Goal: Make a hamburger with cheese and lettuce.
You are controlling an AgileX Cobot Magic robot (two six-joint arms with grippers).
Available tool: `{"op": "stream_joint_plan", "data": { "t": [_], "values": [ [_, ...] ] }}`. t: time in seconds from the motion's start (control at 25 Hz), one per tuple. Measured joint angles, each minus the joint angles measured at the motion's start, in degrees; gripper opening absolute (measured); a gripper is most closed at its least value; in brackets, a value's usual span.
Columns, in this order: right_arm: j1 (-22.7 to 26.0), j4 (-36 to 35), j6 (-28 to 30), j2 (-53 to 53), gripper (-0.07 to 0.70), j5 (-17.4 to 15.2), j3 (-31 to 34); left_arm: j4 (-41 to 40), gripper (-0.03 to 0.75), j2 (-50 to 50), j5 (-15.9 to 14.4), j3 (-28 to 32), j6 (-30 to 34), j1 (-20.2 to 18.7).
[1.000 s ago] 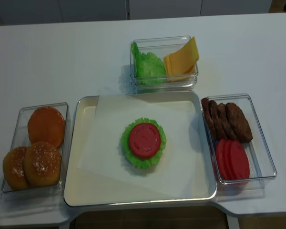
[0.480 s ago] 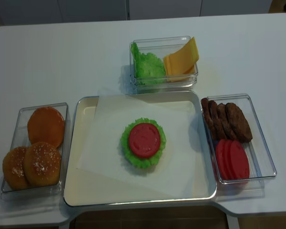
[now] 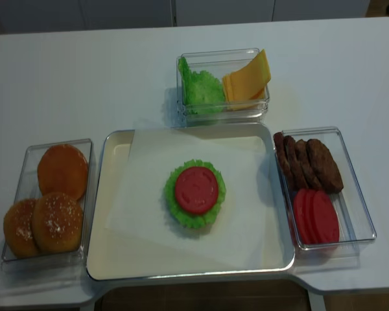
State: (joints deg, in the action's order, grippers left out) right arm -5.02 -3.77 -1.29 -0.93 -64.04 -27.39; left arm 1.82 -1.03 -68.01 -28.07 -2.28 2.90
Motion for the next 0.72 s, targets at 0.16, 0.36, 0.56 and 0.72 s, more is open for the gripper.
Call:
{"op": "stream_joint_plan", "data": {
  "t": [0.16,0.36,0.56,0.72],
  "values": [
    [0.1,0.3,0.0,0.0,0.468,0.0,0.0,0.0,0.358,0.0,0.0,0.0,0.0,0.0],
    [0.2,0.9,0.7,0.0,0.468,0.0,0.0,0.0,0.358,0.0,0.0,0.0,0.0,0.0],
    [0.3,-0.5,3.2,0.0,0.468,0.0,0.0,0.0,0.358,0.0,0.0,0.0,0.0,0.0],
    [0.3,-0.5,3.5,0.0,0.468,0.0,0.0,0.0,0.358,0.0,0.0,0.0,0.0,0.0]
  ]
}}
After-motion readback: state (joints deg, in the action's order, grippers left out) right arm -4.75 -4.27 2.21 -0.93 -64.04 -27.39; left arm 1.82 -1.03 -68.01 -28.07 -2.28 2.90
